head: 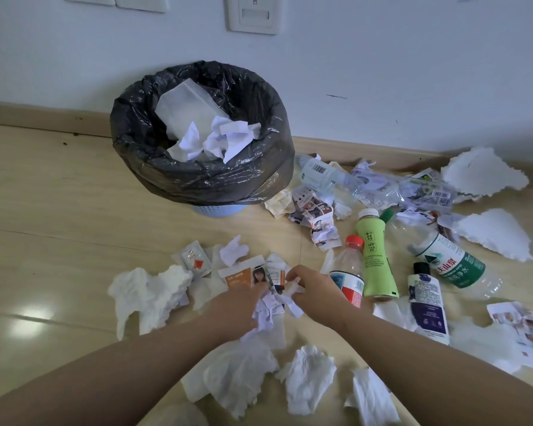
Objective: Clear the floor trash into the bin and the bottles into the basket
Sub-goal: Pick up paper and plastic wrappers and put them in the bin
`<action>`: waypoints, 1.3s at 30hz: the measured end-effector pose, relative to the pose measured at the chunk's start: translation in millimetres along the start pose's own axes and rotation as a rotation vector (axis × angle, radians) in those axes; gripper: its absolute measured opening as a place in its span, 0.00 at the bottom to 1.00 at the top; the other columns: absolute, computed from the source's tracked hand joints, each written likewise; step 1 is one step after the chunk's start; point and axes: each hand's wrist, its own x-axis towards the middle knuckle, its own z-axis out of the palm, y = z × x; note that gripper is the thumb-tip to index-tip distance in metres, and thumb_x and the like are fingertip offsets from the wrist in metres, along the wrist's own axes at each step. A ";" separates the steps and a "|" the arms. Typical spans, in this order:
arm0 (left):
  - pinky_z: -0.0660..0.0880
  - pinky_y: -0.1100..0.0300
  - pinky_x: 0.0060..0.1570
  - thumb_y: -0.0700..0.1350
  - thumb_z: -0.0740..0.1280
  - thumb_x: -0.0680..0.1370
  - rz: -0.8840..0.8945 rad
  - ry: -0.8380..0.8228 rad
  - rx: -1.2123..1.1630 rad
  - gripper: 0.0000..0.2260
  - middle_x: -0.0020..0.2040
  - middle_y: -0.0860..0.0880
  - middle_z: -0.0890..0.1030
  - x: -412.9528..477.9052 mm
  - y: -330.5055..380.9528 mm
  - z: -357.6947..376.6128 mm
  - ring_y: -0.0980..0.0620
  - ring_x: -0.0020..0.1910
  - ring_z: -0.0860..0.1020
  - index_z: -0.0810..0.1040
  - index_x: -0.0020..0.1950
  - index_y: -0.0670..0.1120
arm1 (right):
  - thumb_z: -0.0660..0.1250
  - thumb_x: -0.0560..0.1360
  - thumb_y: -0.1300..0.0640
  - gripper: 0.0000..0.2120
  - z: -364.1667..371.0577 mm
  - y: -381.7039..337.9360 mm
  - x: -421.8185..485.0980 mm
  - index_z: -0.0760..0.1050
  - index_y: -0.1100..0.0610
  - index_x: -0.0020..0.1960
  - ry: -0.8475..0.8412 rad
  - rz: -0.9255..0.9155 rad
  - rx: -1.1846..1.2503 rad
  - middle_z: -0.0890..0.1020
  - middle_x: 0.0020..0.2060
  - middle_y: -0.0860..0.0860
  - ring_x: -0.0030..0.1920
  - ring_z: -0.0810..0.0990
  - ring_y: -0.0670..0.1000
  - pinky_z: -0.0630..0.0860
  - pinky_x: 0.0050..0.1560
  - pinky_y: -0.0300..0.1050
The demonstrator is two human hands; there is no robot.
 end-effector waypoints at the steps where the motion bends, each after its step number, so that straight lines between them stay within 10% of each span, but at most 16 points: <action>1: 0.71 0.58 0.57 0.48 0.61 0.79 -0.013 0.002 0.017 0.21 0.67 0.48 0.70 -0.5 -0.4 2.5 0.50 0.63 0.72 0.62 0.71 0.49 | 0.58 0.76 0.64 0.17 0.0 1.7 -1.3 0.71 0.51 0.62 -0.010 0.000 -0.006 0.76 0.55 0.53 0.48 0.76 0.52 0.73 0.42 0.41; 11: 0.63 0.76 0.36 0.52 0.60 0.77 -0.086 0.058 -0.232 0.13 0.39 0.56 0.71 -7.4 -7.1 -8.1 0.57 0.44 0.70 0.76 0.46 0.43 | 0.58 0.74 0.64 0.13 -3.9 12.3 4.1 0.73 0.51 0.54 -0.004 0.007 0.014 0.73 0.39 0.47 0.39 0.72 0.50 0.69 0.31 0.38; 17: 0.67 0.65 0.34 0.45 0.63 0.78 -0.189 0.082 -0.684 0.05 0.38 0.51 0.73 -5.7 11.3 -34.3 0.54 0.37 0.72 0.73 0.42 0.48 | 0.62 0.74 0.63 0.09 -6.1 3.6 9.4 0.72 0.52 0.38 0.086 0.110 0.385 0.72 0.33 0.47 0.32 0.69 0.47 0.68 0.31 0.37; 21: 0.72 0.54 0.45 0.43 0.64 0.78 -0.178 0.061 -0.756 0.08 0.46 0.45 0.77 -4.7 22.1 -41.4 0.48 0.44 0.75 0.77 0.54 0.41 | 0.67 0.75 0.50 0.09 -8.4 -12.9 6.0 0.76 0.55 0.45 0.008 0.133 0.675 0.76 0.36 0.49 0.36 0.73 0.48 0.71 0.37 0.42; 29: 0.70 0.67 0.33 0.45 0.68 0.76 -0.205 0.236 -0.762 0.05 0.40 0.51 0.77 -9.7 18.9 -40.9 0.57 0.36 0.75 0.73 0.46 0.48 | 0.71 0.72 0.52 0.09 -3.6 -19.0 1.2 0.73 0.54 0.41 -0.112 0.055 0.640 0.75 0.35 0.49 0.37 0.74 0.46 0.72 0.36 0.36; 35: 0.76 0.60 0.45 0.37 0.69 0.72 -0.193 0.170 -0.888 0.17 0.50 0.50 0.76 -10.8 22.3 -32.6 0.54 0.45 0.76 0.72 0.58 0.50 | 0.67 0.73 0.61 0.10 -2.0 -13.5 4.1 0.68 0.54 0.38 -0.061 0.125 0.558 0.73 0.33 0.51 0.32 0.72 0.48 0.67 0.28 0.35; 39: 0.69 0.59 0.57 0.42 0.66 0.76 -0.204 0.399 -0.550 0.13 0.60 0.52 0.73 -2.3 4.8 -37.7 0.53 0.60 0.71 0.74 0.61 0.49 | 0.63 0.73 0.62 0.06 -0.4 -6.4 8.4 0.68 0.56 0.48 0.028 0.187 0.500 0.72 0.38 0.51 0.39 0.72 0.51 0.68 0.32 0.39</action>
